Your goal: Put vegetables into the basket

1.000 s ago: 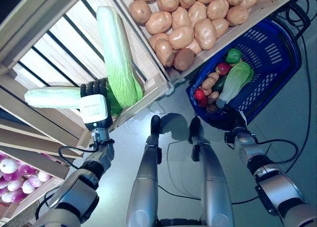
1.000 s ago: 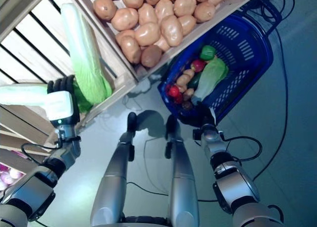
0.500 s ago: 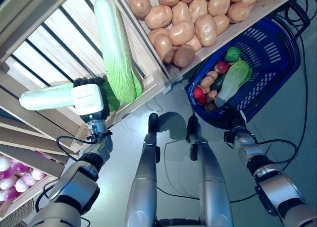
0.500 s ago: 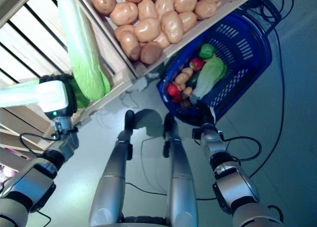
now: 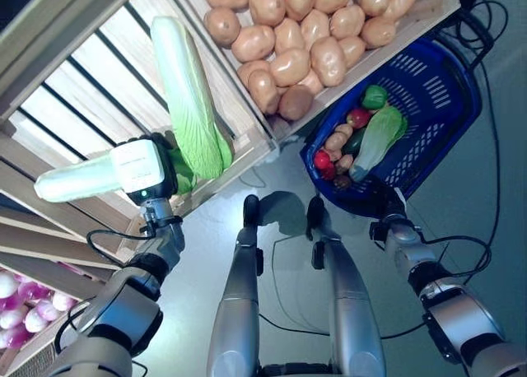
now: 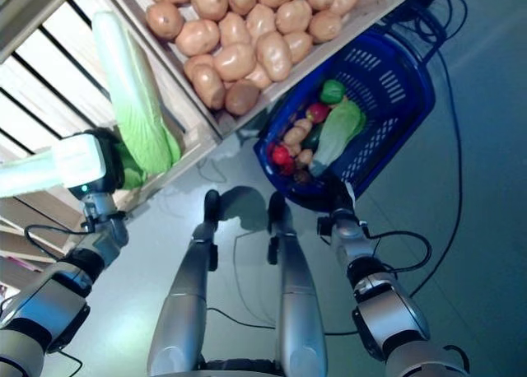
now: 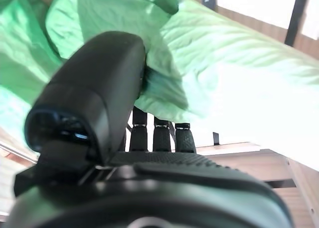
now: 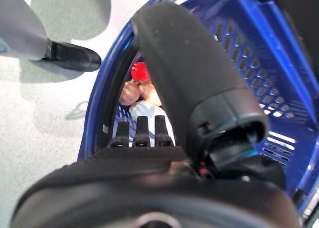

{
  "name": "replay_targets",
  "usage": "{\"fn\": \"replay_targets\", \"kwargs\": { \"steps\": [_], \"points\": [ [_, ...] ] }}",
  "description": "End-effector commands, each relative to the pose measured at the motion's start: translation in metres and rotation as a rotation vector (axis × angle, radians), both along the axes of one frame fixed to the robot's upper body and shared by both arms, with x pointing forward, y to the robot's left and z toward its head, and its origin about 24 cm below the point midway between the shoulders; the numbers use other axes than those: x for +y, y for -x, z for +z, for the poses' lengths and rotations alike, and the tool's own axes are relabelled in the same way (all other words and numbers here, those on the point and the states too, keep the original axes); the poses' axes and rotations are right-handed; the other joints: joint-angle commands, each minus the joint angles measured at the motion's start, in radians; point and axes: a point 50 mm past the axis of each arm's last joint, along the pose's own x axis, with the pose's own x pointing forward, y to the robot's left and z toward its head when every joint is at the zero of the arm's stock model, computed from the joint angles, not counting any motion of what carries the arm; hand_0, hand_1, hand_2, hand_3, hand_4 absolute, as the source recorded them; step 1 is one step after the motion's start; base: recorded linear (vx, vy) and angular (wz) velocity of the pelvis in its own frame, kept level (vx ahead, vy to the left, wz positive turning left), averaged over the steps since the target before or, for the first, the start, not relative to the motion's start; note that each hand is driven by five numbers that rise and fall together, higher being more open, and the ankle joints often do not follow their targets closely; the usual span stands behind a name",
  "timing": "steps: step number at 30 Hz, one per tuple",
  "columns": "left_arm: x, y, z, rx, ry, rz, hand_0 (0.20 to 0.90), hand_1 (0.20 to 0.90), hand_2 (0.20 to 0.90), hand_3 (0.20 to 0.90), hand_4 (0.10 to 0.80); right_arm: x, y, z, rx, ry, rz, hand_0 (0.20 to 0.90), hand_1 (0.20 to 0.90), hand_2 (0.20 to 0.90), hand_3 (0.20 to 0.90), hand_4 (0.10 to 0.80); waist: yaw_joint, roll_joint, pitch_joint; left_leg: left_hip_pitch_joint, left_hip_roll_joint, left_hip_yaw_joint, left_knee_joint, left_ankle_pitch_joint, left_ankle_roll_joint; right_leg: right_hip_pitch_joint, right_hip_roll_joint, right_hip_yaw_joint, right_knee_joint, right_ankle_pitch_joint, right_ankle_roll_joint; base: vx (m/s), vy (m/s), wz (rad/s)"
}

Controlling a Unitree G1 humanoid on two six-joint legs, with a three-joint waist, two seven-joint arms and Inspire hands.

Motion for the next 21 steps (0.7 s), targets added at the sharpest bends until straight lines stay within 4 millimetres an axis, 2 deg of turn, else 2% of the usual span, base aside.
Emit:
{"fn": "replay_targets", "kwargs": {
  "steps": [1, 7, 10, 15, 21],
  "points": [
    [0.022, 0.018, -0.003, -0.123, 0.114, 0.125, 0.300, 0.300, 0.300, 0.300, 0.400, -0.027, 0.016, -0.005, -0.032, -0.008, -0.115, 0.900, 0.900, 0.900, 0.900, 0.800, 0.031, 0.018, -0.005, 0.047, -0.060, 0.027, -0.019, 0.034, 0.032, 0.174, 0.004, -0.039, -0.162, 0.060, -0.015, 0.066, -0.013, -0.01],
    [0.003, 0.035, -0.030, -0.101, 0.161, 0.039, 0.300, 0.300, 0.300, 0.300, 0.400, -0.037, 0.038, -0.028, 0.048, -0.002, -0.161, 0.900, 0.900, 0.900, 0.900, 0.800, 0.052, 0.036, -0.055, 0.156, -0.068, 0.026, -0.137, 0.059, 0.033, 0.285, -0.026, -0.062, -0.256, 0.088, 0.006, 0.095, 0.002, -0.03],
    [-0.002, 0.042, -0.041, -0.075, 0.175, 0.037, 0.300, 0.300, 0.300, 0.300, 0.400, -0.046, 0.045, -0.034, 0.075, 0.008, -0.179, 0.900, 0.900, 0.900, 0.900, 0.800, 0.061, 0.046, -0.061, 0.182, -0.071, 0.023, -0.151, 0.058, 0.036, 0.313, -0.035, -0.078, -0.266, 0.086, 0.005, 0.059, 0.023, -0.05],
    [-0.001, 0.045, -0.047, -0.035, 0.190, 0.052, 0.300, 0.300, 0.300, 0.300, 0.400, -0.051, 0.048, -0.036, 0.094, 0.018, -0.189, 0.900, 0.900, 0.900, 0.900, 0.800, 0.064, 0.050, -0.042, 0.180, -0.077, 0.018, -0.108, 0.040, 0.039, 0.324, -0.037, -0.089, -0.243, 0.069, -0.006, 0.008, 0.003, -0.02],
    [-0.001, 0.044, -0.045, -0.039, 0.187, 0.044, 0.300, 0.300, 0.300, 0.300, 0.400, -0.051, 0.045, -0.032, 0.070, 0.023, -0.177, 0.900, 0.900, 0.900, 0.900, 0.800, 0.064, 0.046, -0.005, 0.159, -0.080, 0.021, -0.062, 0.031, 0.048, 0.314, -0.033, -0.090, -0.215, 0.061, -0.017, -0.007, 0.000, 0.03]
  ]
}}
